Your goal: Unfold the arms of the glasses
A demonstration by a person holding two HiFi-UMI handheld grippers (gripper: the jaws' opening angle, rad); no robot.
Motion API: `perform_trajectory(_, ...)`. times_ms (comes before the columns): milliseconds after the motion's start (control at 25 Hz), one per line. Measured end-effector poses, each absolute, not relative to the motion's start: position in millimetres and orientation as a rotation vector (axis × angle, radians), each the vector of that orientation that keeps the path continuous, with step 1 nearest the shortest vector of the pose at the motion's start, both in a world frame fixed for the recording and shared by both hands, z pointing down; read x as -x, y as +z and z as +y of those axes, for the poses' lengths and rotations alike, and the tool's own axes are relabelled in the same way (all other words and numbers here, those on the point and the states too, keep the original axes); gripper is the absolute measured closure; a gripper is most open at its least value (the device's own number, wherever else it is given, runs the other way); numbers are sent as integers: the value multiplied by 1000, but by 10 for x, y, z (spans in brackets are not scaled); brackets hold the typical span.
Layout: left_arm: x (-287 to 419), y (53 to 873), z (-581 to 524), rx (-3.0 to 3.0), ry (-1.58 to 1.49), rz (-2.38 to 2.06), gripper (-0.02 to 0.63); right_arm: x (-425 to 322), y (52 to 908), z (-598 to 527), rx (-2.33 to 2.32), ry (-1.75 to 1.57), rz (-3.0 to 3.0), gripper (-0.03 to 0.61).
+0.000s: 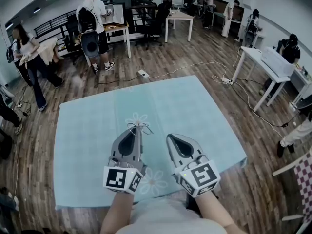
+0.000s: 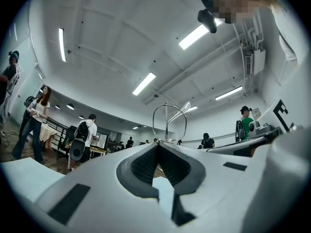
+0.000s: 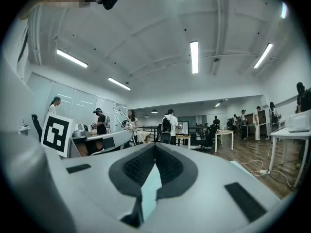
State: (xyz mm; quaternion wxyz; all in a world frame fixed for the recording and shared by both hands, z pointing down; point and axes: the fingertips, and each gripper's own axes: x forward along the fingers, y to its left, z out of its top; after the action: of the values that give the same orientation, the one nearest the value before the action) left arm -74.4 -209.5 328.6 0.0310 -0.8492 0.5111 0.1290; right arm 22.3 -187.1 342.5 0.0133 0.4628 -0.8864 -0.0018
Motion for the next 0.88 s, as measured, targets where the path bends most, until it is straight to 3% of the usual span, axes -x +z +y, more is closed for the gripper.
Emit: perform_trajectory(880,710,3117,-1953,2465,277,1343,606,-291,3348,-1907,-1434,-13,-2774,570)
